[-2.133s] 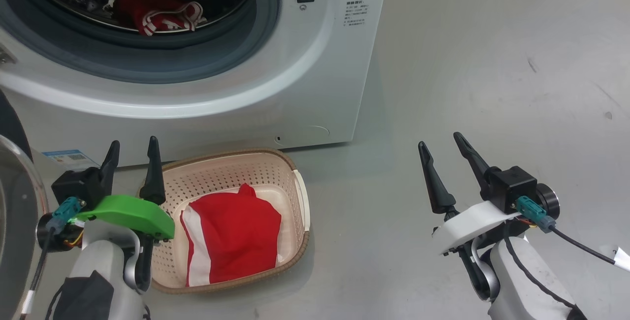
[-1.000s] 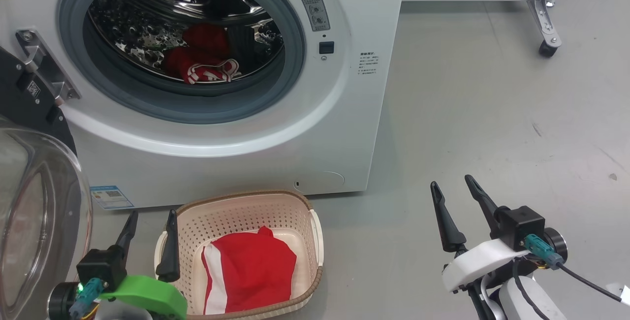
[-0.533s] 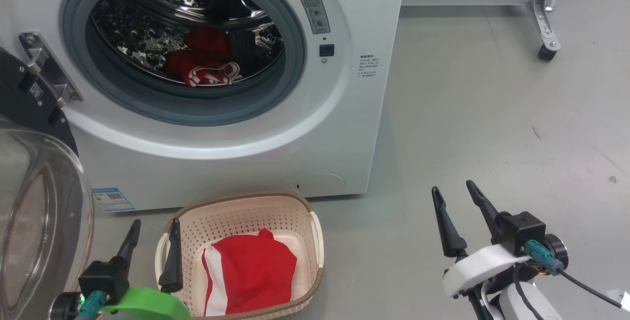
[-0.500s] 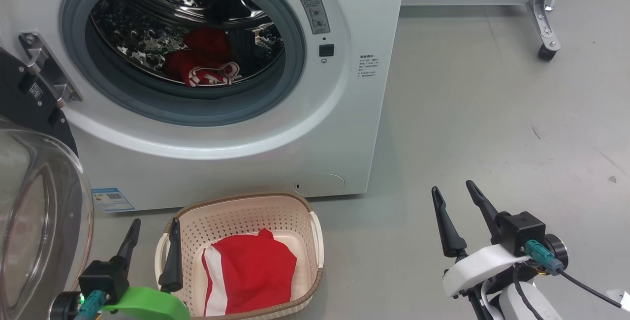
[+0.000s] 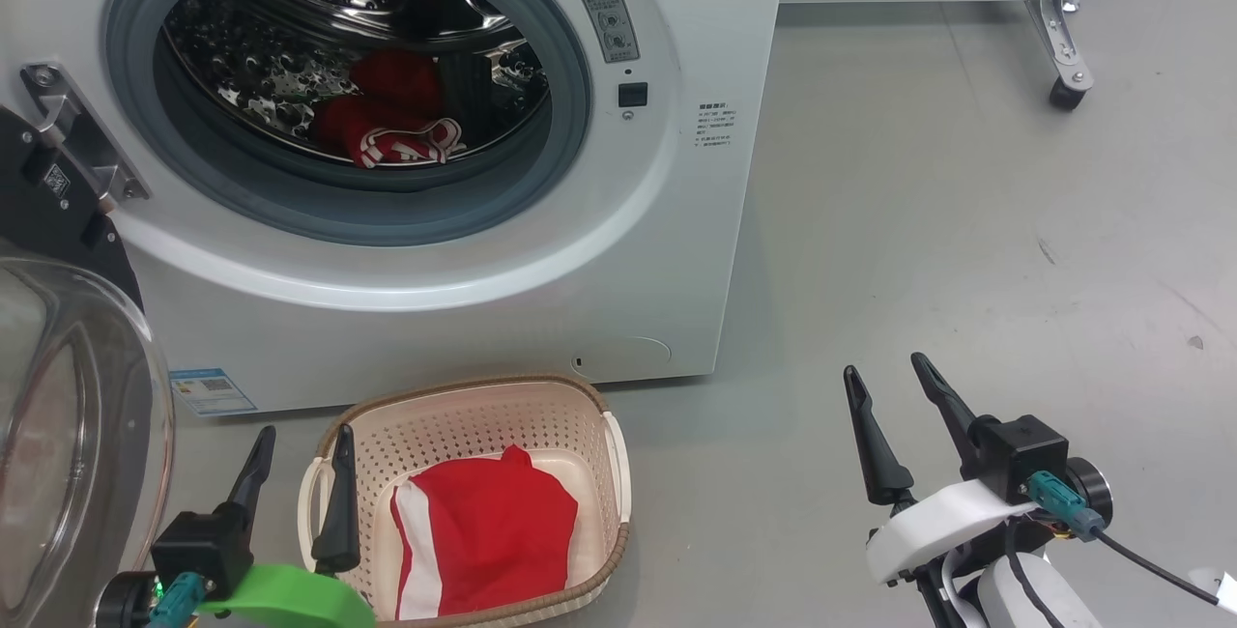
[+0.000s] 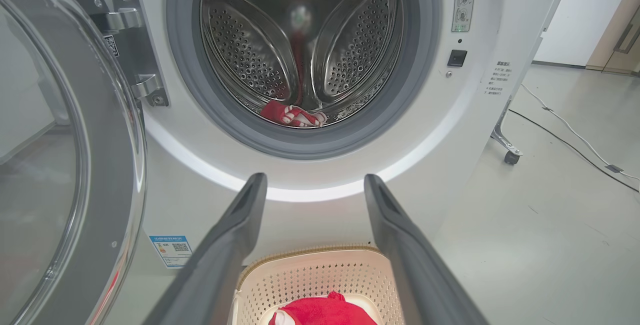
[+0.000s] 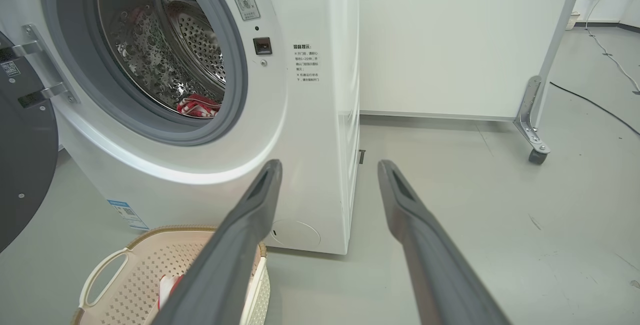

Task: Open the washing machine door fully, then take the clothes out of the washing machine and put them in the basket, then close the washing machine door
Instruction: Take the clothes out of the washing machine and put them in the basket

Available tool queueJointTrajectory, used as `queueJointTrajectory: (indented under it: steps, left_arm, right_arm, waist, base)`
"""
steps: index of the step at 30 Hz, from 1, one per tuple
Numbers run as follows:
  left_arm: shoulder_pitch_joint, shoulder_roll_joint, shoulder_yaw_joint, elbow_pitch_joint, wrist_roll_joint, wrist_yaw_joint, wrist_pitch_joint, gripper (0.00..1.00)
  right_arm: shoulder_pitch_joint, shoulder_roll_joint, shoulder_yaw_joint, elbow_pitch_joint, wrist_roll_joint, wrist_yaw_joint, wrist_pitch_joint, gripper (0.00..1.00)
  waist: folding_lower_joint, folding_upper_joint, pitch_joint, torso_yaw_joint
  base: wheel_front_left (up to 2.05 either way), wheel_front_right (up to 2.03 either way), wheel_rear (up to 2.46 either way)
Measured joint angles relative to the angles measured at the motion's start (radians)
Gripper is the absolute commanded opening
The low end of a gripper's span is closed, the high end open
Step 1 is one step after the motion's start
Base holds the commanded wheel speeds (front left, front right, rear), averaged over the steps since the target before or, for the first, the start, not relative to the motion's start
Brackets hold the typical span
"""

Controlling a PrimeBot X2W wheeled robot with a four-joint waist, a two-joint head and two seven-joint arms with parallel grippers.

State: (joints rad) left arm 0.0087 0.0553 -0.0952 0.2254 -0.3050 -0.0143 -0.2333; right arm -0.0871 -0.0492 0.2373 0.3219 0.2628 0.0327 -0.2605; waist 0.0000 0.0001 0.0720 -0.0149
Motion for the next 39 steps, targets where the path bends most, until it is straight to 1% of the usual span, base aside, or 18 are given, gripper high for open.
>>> queueJointTrajectory:
  steps: [12,15,22,31,35,39]
  left_arm:
    - [-0.014,0.007,-0.001,-0.019,0.000,0.002,0.038,1.00]
    - [-0.052,0.008,-0.001,-0.019,-0.001,0.002,0.048,1.00]
    - [-0.208,0.006,0.001,-0.006,-0.020,0.001,0.062,1.00]
    - [-0.443,0.001,0.016,0.075,-0.043,-0.004,0.114,1.00]
    - [-0.545,0.019,0.035,0.135,-0.044,-0.004,0.156,1.00]
    - [-0.655,0.052,0.062,0.186,-0.044,0.007,0.201,1.00]
  right_arm:
    - [-0.004,0.000,0.022,-0.028,0.000,0.000,0.000,1.00]
    - [-0.008,0.000,0.029,-0.039,0.000,0.000,0.000,1.00]
    - [-0.050,0.000,0.048,-0.069,0.001,0.000,0.000,1.00]
    - [-0.112,-0.001,0.074,-0.106,0.015,-0.004,0.000,1.00]
    - [-0.142,-0.001,0.087,-0.121,0.028,-0.009,0.000,1.00]
    - [-0.179,-0.001,0.099,-0.129,0.038,-0.010,0.000,1.00]
  waist:
    - [0.0000,0.0000,0.046,-0.017]
    - [0.0000,0.0000,0.069,-0.024]
    - [0.0000,0.0000,0.139,-0.045]
    - [0.0001,0.0000,0.252,-0.083]
    - [0.0001,0.0000,0.306,-0.102]
    - [0.0002,0.0000,0.360,-0.124]
  base:
    - [0.00,0.00,0.00]
    - [0.00,0.00,0.00]
    - [0.00,0.00,0.00]
    - [0.00,0.00,0.00]
    - [0.00,0.00,0.00]
    - [0.00,0.00,0.00]
